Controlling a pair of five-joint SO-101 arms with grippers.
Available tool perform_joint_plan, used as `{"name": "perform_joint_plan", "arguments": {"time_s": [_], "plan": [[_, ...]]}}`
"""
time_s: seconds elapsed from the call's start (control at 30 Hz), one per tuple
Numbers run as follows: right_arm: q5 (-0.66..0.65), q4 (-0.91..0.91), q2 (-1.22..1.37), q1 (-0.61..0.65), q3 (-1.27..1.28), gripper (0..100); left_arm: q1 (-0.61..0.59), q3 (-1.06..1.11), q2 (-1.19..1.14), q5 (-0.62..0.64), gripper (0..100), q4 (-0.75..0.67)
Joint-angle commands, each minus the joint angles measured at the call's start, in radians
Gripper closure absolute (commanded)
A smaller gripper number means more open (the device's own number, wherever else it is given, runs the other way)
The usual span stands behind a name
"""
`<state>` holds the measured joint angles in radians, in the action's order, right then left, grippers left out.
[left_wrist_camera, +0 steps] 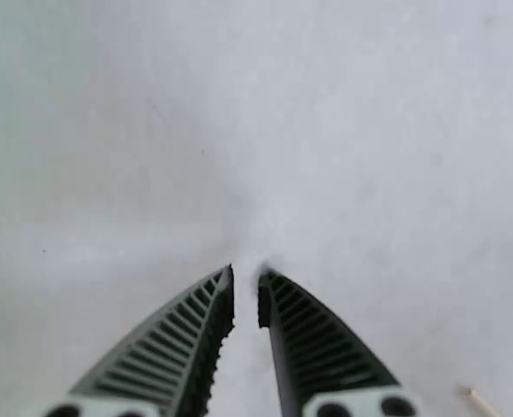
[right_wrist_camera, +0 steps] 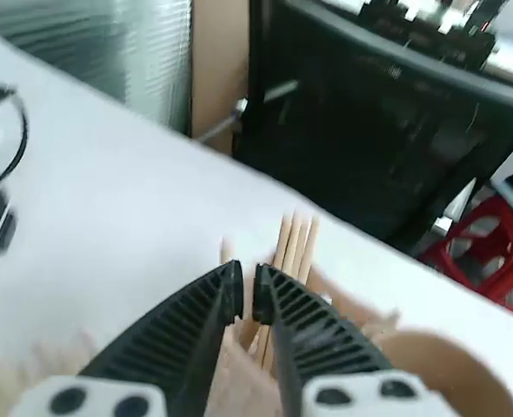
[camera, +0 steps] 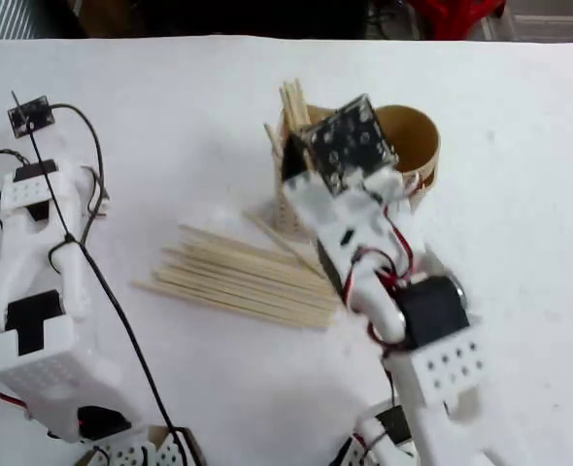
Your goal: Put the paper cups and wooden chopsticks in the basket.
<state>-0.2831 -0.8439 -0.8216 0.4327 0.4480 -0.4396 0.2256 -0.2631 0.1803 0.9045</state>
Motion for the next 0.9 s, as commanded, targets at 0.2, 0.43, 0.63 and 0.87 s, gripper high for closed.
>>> {"name": "perform_joint_plan", "arguments": {"time_s": [0.2, 0.43, 0.63, 0.87], "plan": [[-0.207, -0.348, 0.097, 0.166, -0.003, 89.6, -0.001, -0.011, 0.007, 0.008, 93, -0.008], [-0.405, -0.237, 0.509, 0.196, 0.011, 87.5, -0.001, -0.012, 0.007, 0.008, 93, -0.008], [-0.417, -0.084, 0.723, 0.097, 0.012, 86.9, 0.001, -0.012, 0.007, 0.008, 93, -0.008], [-0.417, -0.030, 0.866, 0.002, 0.011, 87.1, 0.001, -0.014, 0.007, 0.008, 93, -0.008]]}}
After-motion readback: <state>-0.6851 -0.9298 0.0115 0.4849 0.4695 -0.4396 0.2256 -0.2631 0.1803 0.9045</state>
